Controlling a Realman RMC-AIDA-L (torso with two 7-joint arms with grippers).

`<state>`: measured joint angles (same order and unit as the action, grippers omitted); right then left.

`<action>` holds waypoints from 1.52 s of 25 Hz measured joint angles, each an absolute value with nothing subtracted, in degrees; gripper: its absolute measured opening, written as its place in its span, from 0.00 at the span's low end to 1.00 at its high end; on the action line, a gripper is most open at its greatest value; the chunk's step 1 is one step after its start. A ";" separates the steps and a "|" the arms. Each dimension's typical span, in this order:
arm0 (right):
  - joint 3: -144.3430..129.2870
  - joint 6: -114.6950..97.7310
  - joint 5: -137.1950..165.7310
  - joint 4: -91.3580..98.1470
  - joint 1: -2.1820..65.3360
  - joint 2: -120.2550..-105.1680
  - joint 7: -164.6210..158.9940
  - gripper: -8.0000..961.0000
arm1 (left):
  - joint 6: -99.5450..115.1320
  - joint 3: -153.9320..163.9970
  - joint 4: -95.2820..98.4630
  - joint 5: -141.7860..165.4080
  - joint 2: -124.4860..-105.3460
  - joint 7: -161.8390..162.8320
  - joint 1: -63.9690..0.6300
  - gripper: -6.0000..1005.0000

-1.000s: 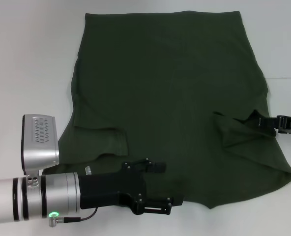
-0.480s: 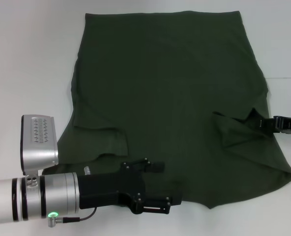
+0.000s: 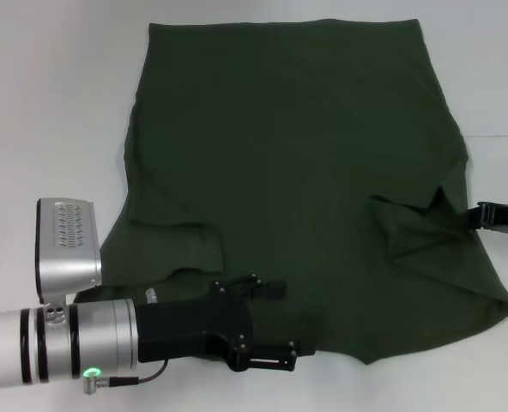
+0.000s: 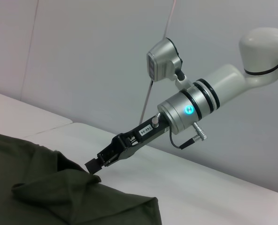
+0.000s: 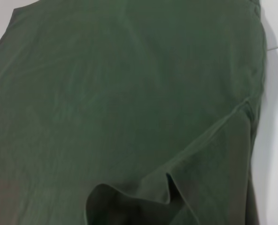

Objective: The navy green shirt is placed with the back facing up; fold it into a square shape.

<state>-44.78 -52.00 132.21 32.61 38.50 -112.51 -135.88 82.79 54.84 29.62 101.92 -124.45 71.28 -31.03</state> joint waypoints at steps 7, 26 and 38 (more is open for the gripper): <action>-44.61 -51.20 132.30 32.58 38.39 -112.51 -135.87 0.04 | 82.79 54.84 29.65 101.88 -124.45 71.28 -31.03 0.94; -45.42 -50.32 132.41 34.15 38.37 -113.07 -133.38 0.25 | 82.79 54.66 29.44 101.86 -124.45 71.28 -30.86 0.94; -47.95 -46.71 132.54 34.00 38.38 -114.08 -132.97 0.31 | 82.73 54.46 29.44 101.86 -124.45 71.28 -30.94 0.94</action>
